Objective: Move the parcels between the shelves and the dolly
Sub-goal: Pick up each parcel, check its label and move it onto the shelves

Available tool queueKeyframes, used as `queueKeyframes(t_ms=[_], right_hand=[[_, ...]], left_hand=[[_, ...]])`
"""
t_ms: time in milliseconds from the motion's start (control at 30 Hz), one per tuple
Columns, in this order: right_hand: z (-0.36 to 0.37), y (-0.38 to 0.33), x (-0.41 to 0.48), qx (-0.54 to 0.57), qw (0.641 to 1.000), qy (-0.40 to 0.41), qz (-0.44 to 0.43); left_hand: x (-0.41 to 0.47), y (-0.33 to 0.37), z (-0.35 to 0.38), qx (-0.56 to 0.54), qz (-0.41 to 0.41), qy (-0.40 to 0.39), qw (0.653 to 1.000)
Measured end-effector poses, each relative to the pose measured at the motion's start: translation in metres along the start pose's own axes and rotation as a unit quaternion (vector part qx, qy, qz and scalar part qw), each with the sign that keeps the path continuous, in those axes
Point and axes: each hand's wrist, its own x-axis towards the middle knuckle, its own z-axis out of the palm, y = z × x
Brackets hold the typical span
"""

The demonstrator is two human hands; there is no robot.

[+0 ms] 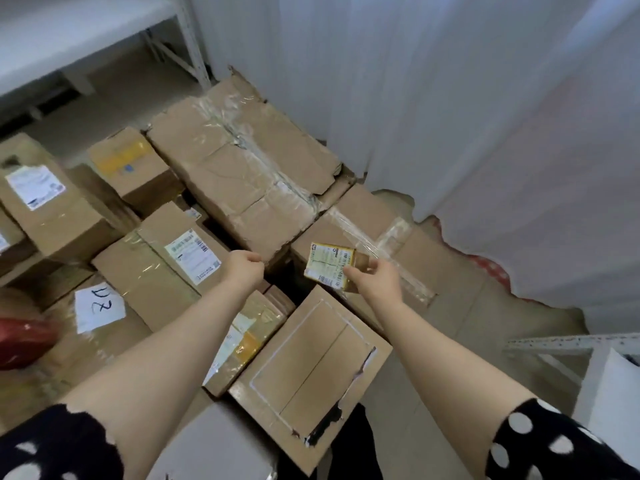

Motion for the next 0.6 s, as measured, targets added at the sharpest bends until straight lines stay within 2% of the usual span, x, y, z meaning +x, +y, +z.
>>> queueKeyframes(t_ms=[233, 433, 600], right_hand=[[0.044, -0.031, 0.056, -0.215, 0.972, -0.063, -0.065], [0.079, -0.037, 0.089, -0.234, 0.966, -0.087, -0.063], [0.111, -0.047, 0.099, -0.172, 0.976, -0.122, -0.058]], left_hand=[[0.058, 0.001, 0.005, 0.178, 0.022, 0.018, 0.984], [0.090, -0.015, 0.004, 0.259, 0.004, 0.020, 0.966], [0.110, -0.027, -0.009, 0.293, -0.010, 0.040, 0.955]])
